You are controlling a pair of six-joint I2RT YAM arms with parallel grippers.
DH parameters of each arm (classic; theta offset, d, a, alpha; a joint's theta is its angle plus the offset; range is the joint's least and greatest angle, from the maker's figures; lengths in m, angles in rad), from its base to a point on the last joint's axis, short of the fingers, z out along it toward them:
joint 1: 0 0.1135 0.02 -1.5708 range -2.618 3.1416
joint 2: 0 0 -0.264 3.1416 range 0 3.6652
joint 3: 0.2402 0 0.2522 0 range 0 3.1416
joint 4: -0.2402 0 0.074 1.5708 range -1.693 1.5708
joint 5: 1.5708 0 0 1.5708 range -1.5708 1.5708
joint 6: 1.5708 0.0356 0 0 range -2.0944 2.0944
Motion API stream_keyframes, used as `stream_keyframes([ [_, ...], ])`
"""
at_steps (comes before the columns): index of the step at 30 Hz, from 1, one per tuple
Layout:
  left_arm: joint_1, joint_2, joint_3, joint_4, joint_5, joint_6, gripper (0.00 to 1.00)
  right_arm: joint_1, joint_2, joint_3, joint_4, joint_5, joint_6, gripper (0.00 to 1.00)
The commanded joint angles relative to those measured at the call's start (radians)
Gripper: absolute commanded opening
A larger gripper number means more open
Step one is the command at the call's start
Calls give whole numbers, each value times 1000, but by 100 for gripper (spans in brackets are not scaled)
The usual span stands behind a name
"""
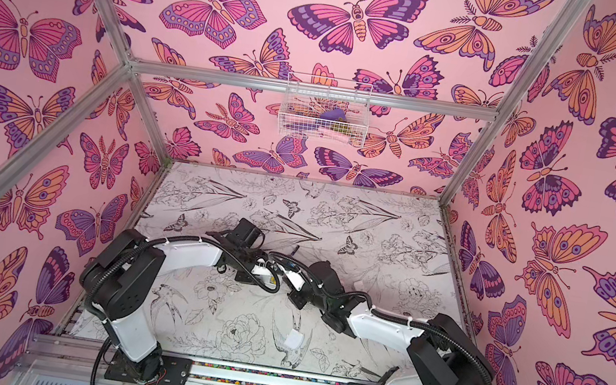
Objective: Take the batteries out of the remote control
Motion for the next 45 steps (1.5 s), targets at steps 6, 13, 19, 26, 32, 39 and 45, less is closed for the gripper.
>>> stream_keyframes([
  [6,-10,6,-24,-134,-12,18,40,-45,-70,-49,16,89,24,0],
  [13,-8,-47,3,-65,-161,-27,9,-126,-129,-72,-10,45,169,0],
  [19,-10,-76,-59,265,-344,68,0,-140,-112,-18,-92,58,326,0],
  [26,-1,4,-249,1085,-372,369,0,-173,-28,160,-236,46,488,0],
  [32,-7,149,-350,1563,-331,530,0,-203,75,313,-331,58,564,0],
  [39,-14,208,-432,1685,-327,626,0,-223,224,562,-531,37,525,0],
  [45,-30,176,-452,1685,-265,704,0,-247,383,844,-817,-128,420,0],
])
